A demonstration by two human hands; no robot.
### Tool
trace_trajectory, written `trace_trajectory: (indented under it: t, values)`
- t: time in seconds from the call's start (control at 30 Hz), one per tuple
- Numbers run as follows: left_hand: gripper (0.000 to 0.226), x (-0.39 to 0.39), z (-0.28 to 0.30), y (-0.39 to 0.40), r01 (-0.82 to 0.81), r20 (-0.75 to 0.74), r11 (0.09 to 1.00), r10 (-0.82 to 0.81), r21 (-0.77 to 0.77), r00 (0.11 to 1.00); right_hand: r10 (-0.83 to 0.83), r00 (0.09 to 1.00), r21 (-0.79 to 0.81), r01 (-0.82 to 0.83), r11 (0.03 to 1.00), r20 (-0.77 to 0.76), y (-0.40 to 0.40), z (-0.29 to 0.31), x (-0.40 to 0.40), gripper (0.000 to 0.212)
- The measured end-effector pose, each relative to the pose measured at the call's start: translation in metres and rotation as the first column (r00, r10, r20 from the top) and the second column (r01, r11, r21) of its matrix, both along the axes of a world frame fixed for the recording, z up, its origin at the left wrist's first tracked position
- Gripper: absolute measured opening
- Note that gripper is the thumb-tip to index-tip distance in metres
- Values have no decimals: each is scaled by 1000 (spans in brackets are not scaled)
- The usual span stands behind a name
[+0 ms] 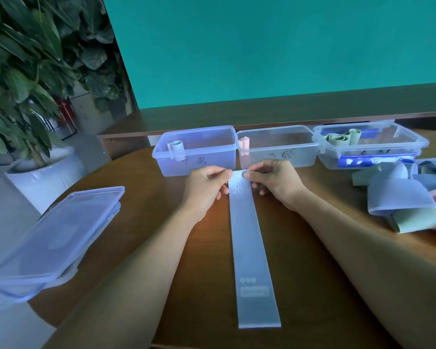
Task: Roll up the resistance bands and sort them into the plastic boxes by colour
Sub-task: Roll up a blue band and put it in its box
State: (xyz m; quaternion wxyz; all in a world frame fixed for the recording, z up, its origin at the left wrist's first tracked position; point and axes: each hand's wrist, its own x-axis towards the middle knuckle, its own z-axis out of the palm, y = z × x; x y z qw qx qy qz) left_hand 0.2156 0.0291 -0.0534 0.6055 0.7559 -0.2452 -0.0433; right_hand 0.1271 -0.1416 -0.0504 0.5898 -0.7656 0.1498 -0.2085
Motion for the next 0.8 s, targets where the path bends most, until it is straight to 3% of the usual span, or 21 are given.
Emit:
trace_trajectory:
  t: [0.17,0.33,0.47,0.63,0.8]
  values:
    - [11,2,-5,0,-109,91,989,100,102,991,-67,997,-231,56,971,-41,6,-3,-6,15]
    - [28,-10,-5,11,-158,151,954,122,255,981,-75,992,-409,28,912,-98,15,-2,-38,22]
    - [30,-35,-3,36,-118,157,942,71,315,985,-7,994,-476,-48,878,-113,31,-2,-76,29]
    - [30,-90,1,74,-25,163,926,-40,378,986,69,992,-511,-113,852,-104,53,1,-125,19]
    - [25,-149,3,115,88,123,953,-128,290,984,164,983,-547,-183,817,-84,78,-1,-178,17]
